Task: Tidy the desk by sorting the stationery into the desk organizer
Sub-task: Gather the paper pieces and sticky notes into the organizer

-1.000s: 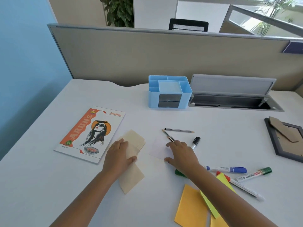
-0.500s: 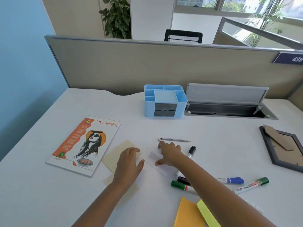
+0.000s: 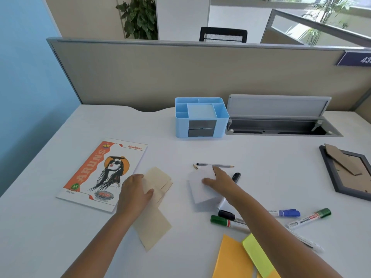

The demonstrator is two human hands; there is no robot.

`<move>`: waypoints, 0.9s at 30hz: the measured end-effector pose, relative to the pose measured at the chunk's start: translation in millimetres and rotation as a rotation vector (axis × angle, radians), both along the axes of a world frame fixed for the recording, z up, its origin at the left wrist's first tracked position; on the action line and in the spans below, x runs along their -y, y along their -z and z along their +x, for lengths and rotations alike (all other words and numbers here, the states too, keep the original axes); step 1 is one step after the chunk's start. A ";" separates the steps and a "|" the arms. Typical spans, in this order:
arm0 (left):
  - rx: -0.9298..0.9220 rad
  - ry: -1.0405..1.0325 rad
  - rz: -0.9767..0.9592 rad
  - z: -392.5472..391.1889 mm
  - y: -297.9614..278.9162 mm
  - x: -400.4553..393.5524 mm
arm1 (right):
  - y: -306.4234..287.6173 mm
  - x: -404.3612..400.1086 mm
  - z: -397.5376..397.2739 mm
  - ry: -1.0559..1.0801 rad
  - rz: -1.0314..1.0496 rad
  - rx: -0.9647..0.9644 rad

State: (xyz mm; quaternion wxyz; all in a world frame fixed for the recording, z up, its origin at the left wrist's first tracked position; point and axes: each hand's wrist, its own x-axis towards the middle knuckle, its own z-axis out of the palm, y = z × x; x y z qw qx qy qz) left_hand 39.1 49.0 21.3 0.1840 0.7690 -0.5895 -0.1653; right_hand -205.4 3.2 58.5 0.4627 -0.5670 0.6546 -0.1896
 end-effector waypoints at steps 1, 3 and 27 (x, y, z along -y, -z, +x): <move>0.031 0.007 0.044 2.1 1.4 1.7 | 0.5 0.6 -2.1 0.031 0.024 0.046; 0.099 0.028 0.128 2.9 4.1 4.1 | 2.5 0.0 -6.4 0.068 0.039 0.090; -0.173 -0.113 -0.023 1.0 -13.2 28.5 | 7.1 -18.2 -8.8 0.175 -0.322 -0.110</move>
